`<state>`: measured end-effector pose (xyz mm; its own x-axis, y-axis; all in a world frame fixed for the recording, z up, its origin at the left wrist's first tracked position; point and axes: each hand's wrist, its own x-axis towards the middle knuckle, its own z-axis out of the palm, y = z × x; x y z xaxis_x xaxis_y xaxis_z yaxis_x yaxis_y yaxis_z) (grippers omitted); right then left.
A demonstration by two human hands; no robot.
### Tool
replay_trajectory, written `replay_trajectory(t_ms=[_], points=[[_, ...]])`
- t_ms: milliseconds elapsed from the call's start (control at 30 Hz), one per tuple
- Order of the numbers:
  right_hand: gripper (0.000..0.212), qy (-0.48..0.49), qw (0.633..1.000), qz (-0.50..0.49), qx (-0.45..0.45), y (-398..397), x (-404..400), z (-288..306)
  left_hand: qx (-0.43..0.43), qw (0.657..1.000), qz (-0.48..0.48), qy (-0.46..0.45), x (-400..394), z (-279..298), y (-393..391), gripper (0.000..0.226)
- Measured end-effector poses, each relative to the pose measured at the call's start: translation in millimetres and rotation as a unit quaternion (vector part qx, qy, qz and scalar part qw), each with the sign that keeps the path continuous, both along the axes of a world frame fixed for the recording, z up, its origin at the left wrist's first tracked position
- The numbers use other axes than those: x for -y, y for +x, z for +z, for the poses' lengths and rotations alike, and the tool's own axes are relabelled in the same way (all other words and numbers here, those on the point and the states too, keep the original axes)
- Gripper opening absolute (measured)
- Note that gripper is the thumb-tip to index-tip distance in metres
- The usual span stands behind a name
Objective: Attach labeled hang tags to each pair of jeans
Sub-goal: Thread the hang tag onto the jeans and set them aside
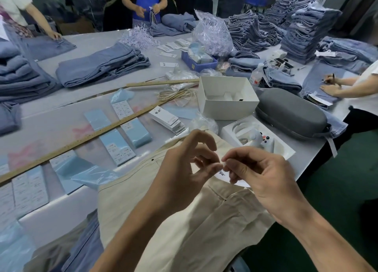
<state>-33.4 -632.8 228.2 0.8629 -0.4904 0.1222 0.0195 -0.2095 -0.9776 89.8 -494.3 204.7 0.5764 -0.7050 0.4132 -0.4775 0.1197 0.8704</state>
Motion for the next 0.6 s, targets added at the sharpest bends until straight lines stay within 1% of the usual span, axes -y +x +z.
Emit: replay_trajectory(t_ms=[100, 200, 267, 333, 400, 500, 600], points=[[0.012, -0.034, 0.999, 0.014, -0.016, -0.3, 1.4, -2.3, 0.016, 1.000, -0.008, 0.020, -2.0, 0.7, 1.8, 0.039], [0.011, -0.046, 0.998, 0.030, -0.029, -0.3, 2.5, -4.5, 0.051, 0.998, -0.006, 0.032, -4.4, 0.4, 3.4, 0.039], [0.011, -0.054, 0.998, 0.032, -0.033, -0.2, 2.7, -3.9, 0.064, 0.998, 0.001, 0.025, -4.0, -0.2, 2.8, 0.039], [0.011, -0.059, 0.997, 0.038, -0.030, -0.5, 2.0, -1.9, 0.055, 0.998, 0.008, 0.002, -3.0, -1.5, 2.6, 0.038], [0.011, -0.056, 0.997, 0.045, -0.015, -0.2, 0.0, 1.6, 0.018, 0.999, 0.017, -0.033, -2.2, -5.0, 4.5, 0.037], [0.012, -0.029, 0.999, 0.033, 0.028, -0.3, -5.8, 1.7, -0.098, 0.991, -0.001, -0.097, 1.0, -16.7, 5.4, 0.040], [0.010, -0.060, 0.997, 0.000, 0.044, 0.2, -16.8, -0.7, -0.171, 0.977, -0.014, -0.129, 6.0, -27.0, -0.1, 0.042]])
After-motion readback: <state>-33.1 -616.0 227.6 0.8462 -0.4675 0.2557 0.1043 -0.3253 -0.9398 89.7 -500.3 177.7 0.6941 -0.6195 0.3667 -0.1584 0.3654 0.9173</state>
